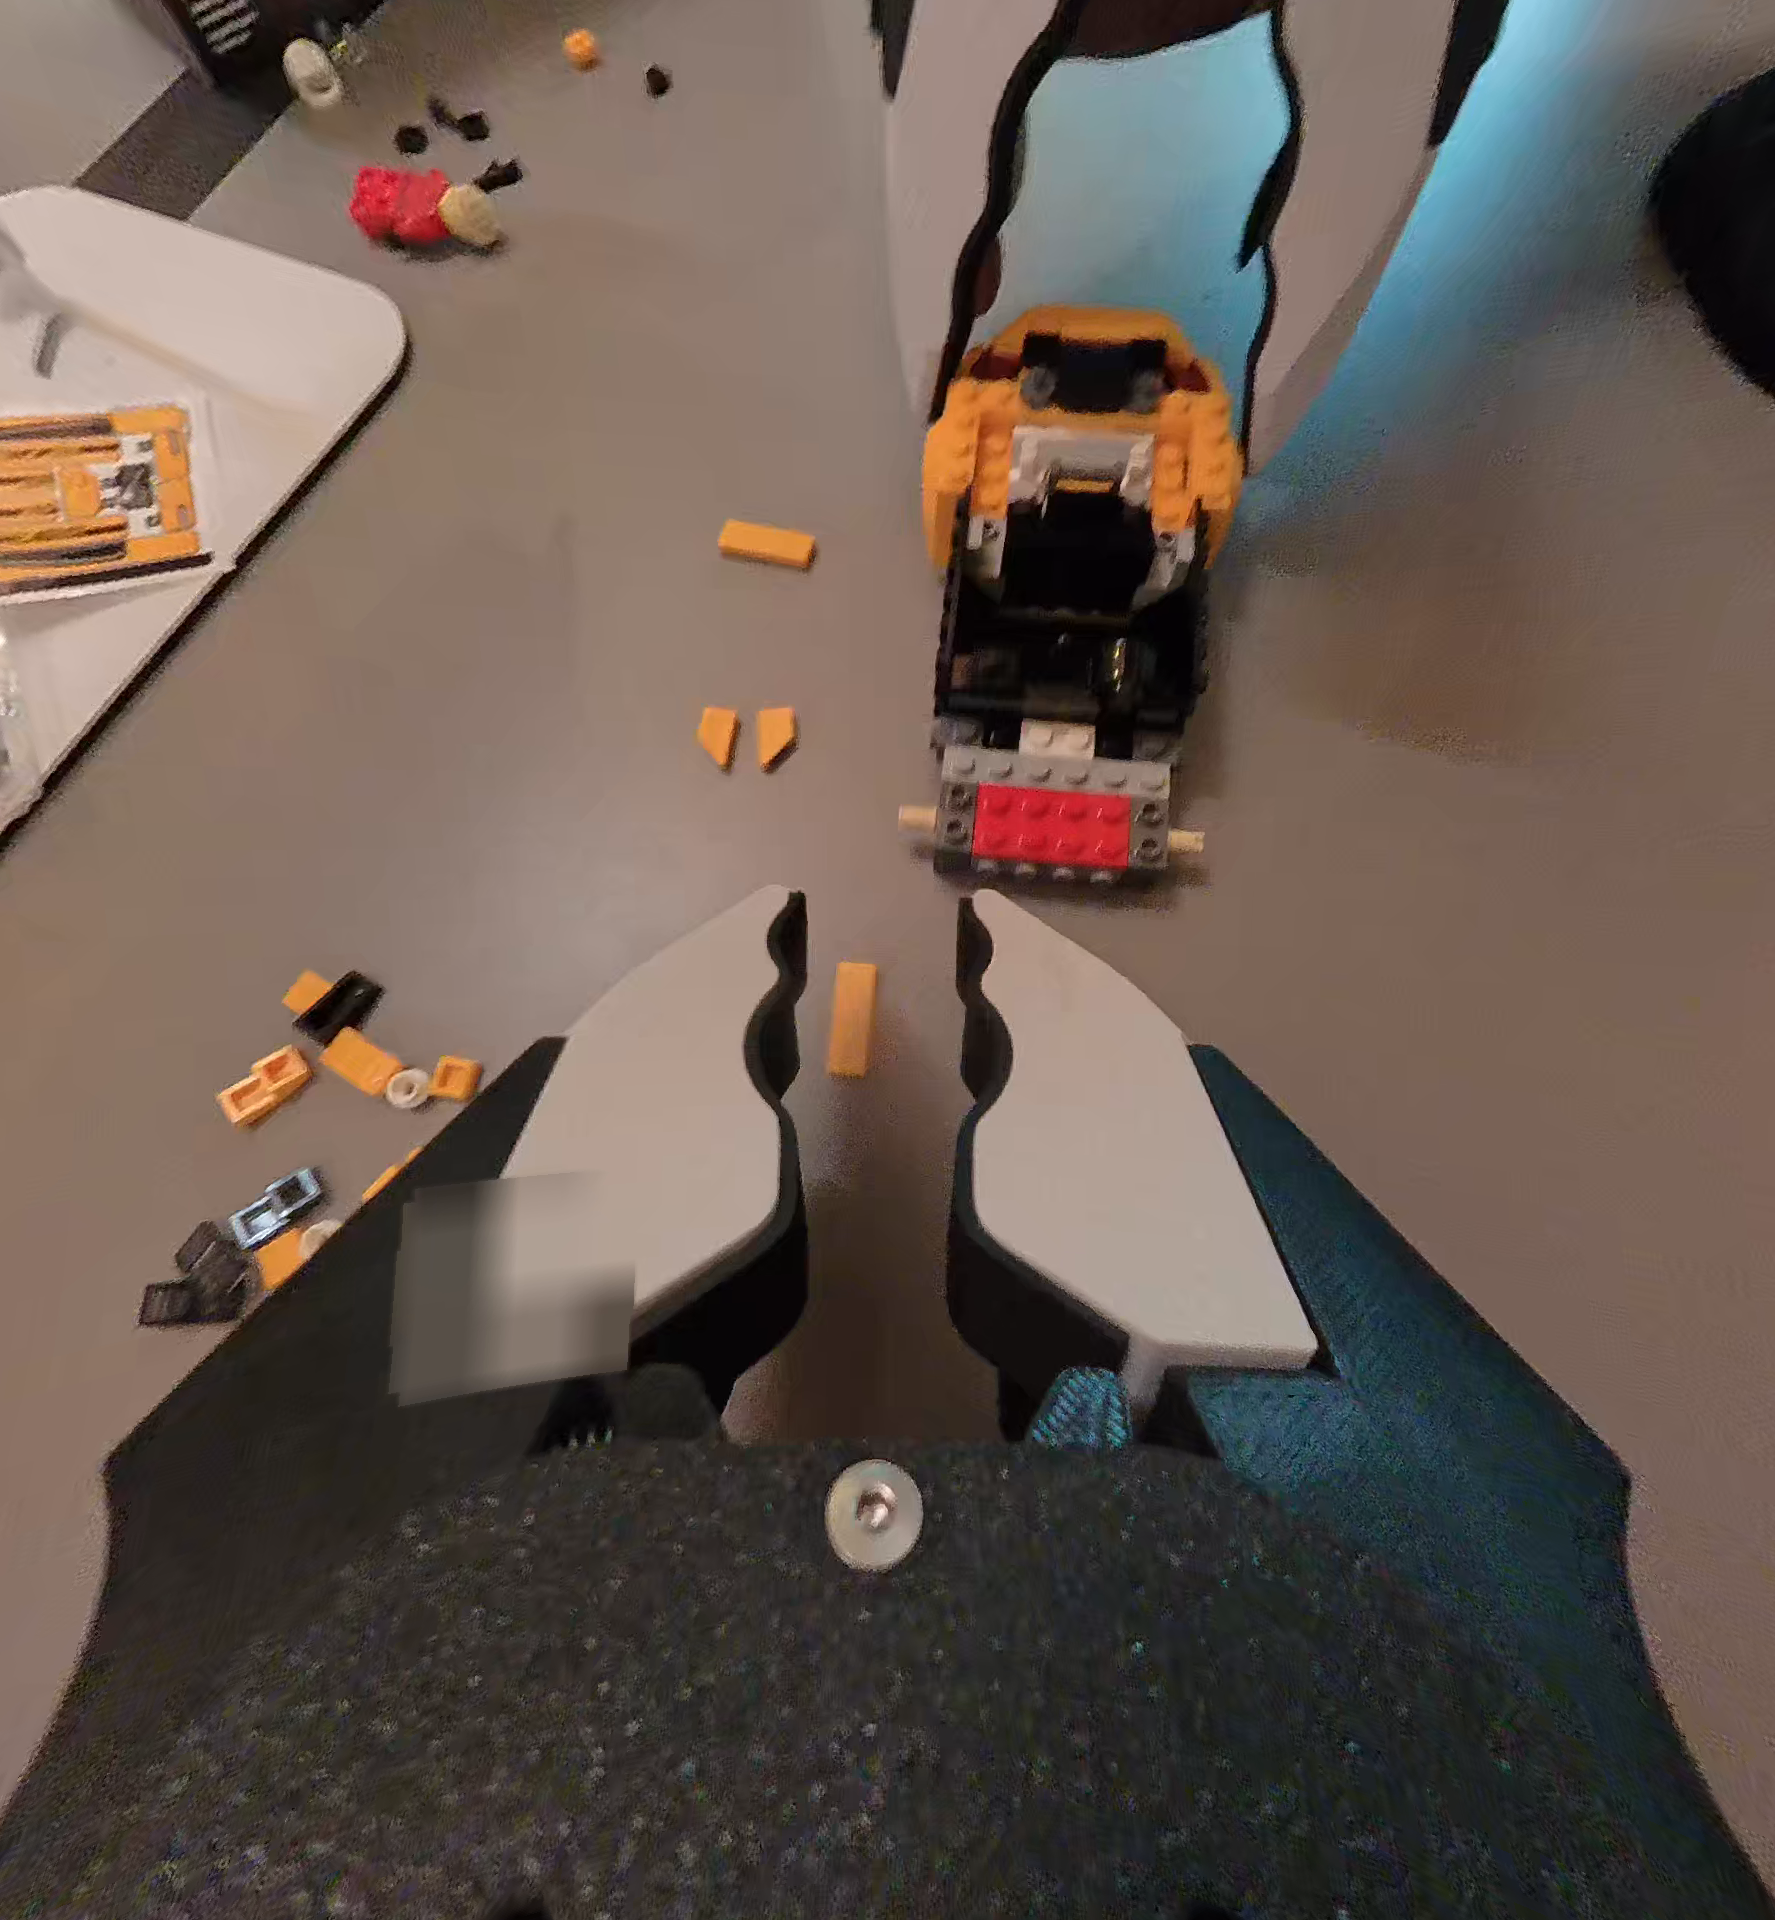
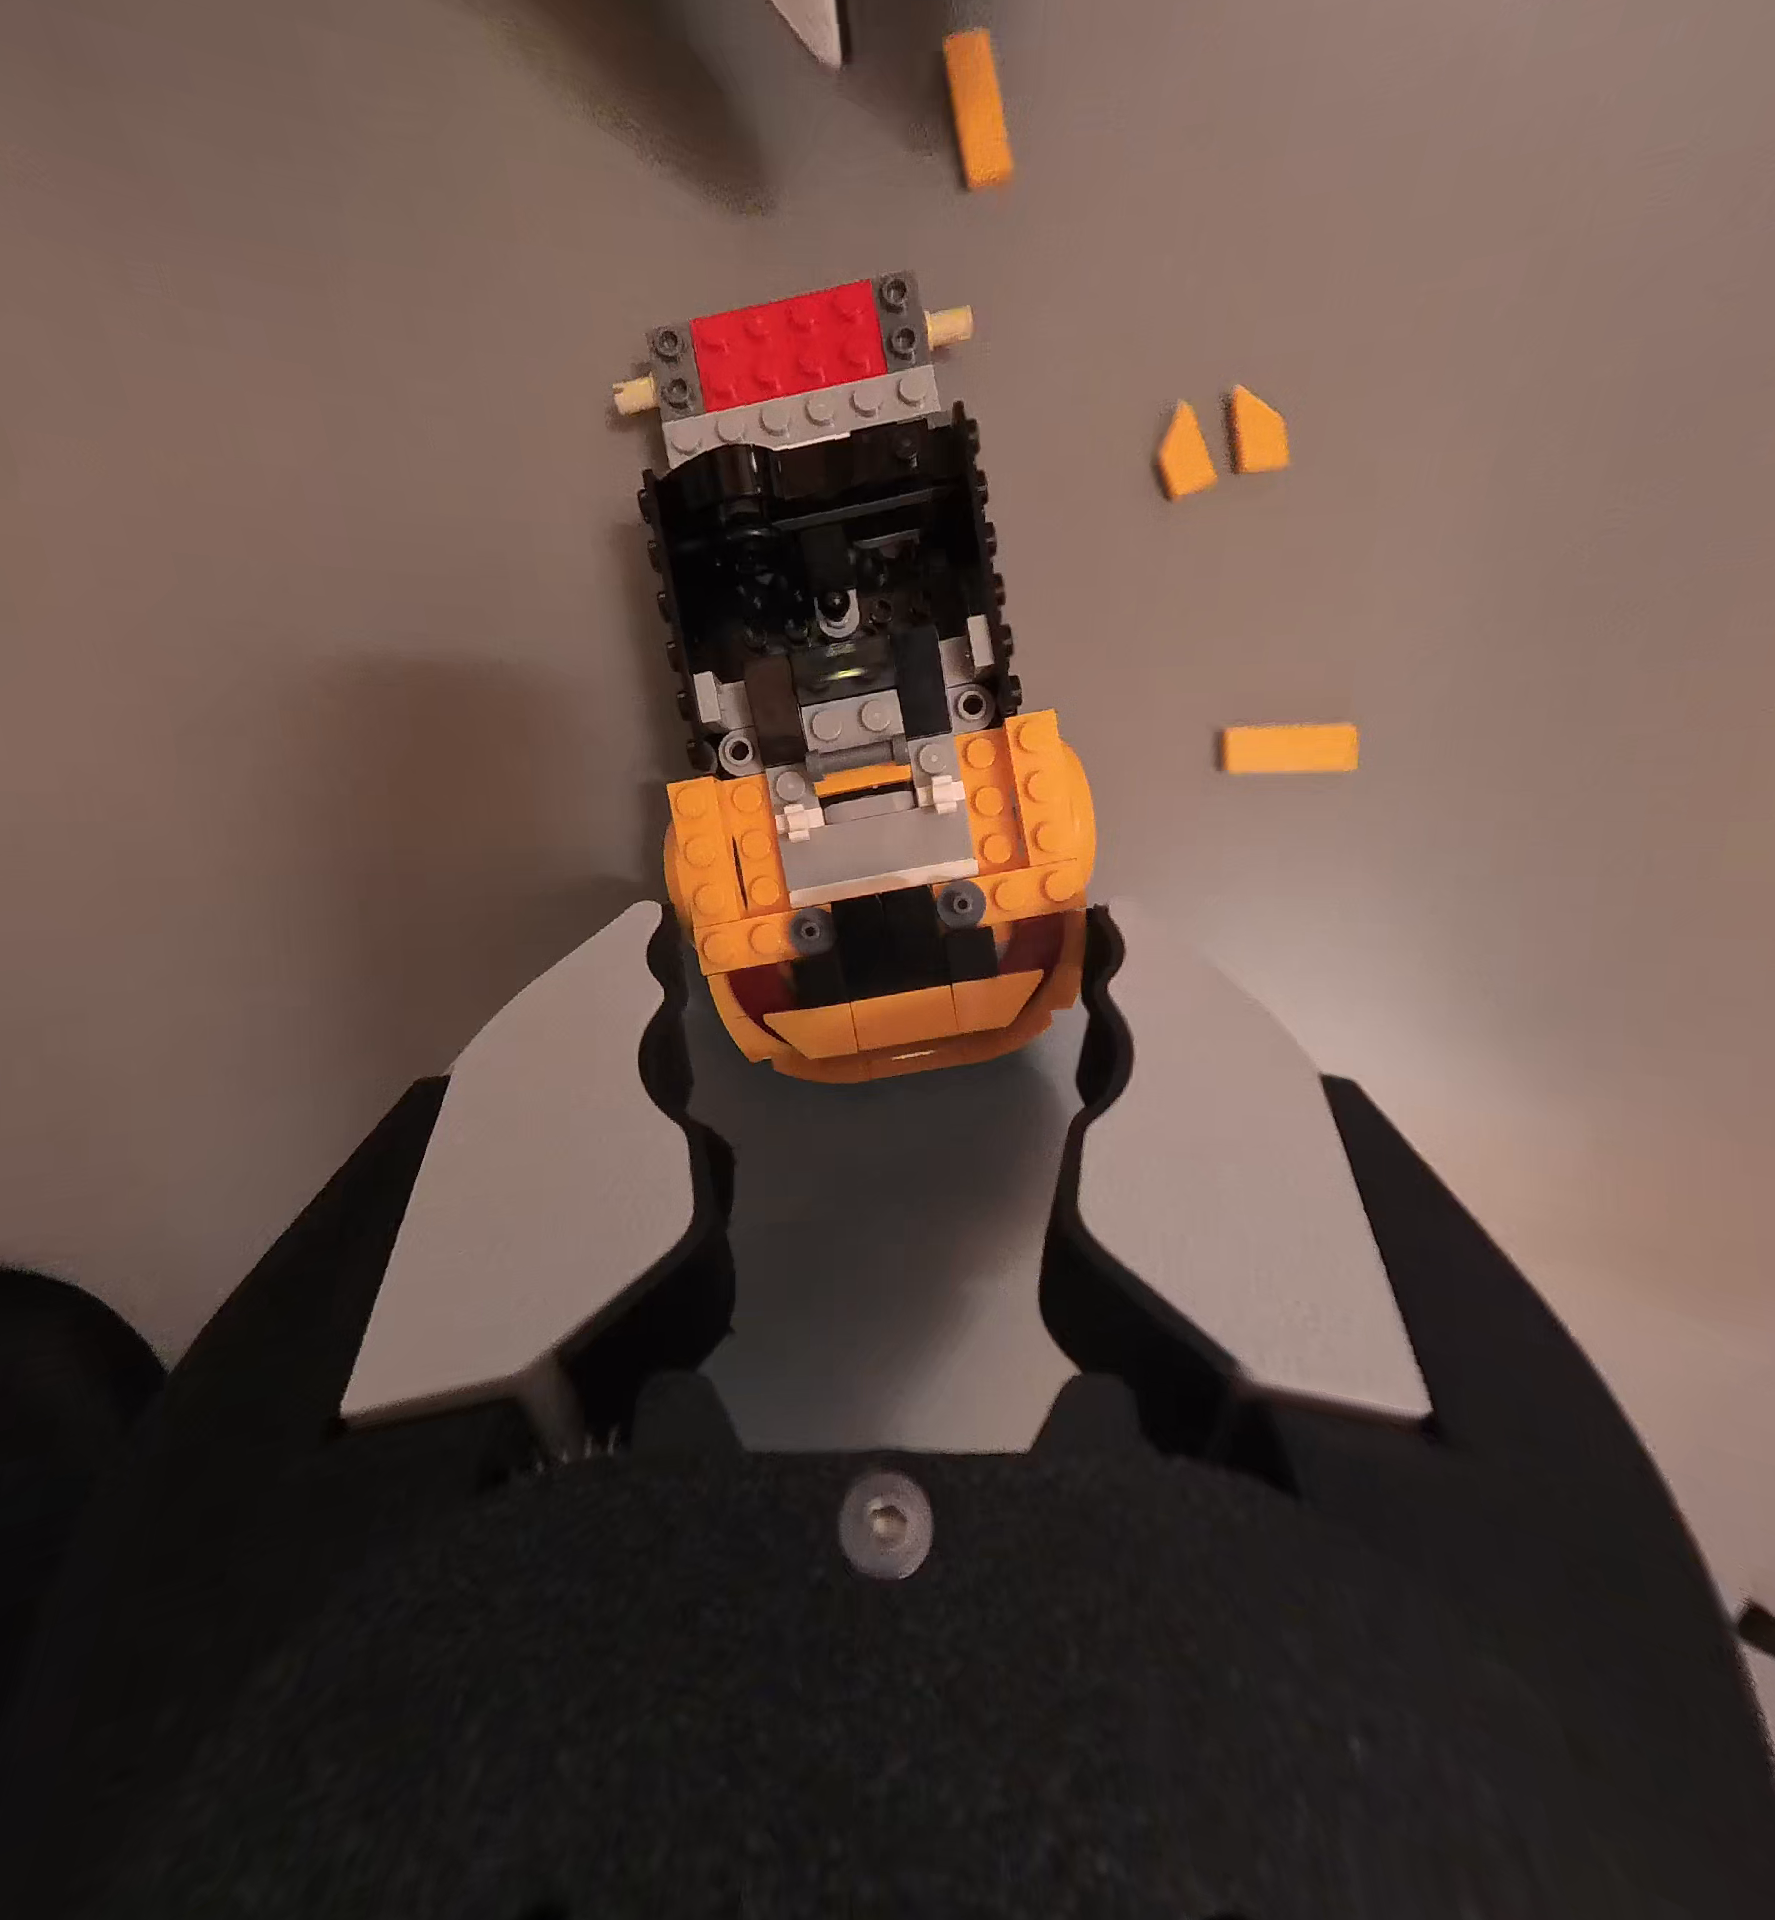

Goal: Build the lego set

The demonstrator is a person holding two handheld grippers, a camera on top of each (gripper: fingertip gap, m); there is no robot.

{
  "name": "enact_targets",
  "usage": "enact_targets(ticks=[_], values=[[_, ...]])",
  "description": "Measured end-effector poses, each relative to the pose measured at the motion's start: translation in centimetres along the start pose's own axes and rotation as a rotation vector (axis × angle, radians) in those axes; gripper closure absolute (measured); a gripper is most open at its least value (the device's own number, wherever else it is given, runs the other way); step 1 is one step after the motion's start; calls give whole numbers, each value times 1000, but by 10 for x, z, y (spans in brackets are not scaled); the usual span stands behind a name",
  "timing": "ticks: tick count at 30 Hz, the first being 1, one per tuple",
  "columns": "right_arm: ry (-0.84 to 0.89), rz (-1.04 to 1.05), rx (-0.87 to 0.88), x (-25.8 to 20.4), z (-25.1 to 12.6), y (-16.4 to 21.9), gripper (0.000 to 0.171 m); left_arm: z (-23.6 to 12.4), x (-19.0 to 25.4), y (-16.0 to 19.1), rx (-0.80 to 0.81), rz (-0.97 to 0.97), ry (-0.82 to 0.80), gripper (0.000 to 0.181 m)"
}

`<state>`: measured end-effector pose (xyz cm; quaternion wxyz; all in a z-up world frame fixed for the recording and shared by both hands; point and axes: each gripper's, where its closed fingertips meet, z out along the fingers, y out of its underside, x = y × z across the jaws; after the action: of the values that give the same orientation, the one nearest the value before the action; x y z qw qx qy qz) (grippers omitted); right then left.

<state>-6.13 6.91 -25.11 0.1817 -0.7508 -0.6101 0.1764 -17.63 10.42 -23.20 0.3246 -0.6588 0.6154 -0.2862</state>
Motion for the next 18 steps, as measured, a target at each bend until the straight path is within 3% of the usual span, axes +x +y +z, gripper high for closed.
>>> enact_targets(ticks=[8, 12, 15, 18], values=[[18, 2, 12, -37, 18, -31, 97, -6, -8, 0, 42, -43, -9, 159], [10, 47, 115, -34, 3, -47, 100, -6, -14, 5, 33, -47, -40, 161], [59, 58, 203, -11, -14, -62, 116, -6, -19, 8, 34, -53, -60, 165], [128, 14, 169, 19, -7, -65, 141, -6, -19, 7, 46, -62, -59, 169]])
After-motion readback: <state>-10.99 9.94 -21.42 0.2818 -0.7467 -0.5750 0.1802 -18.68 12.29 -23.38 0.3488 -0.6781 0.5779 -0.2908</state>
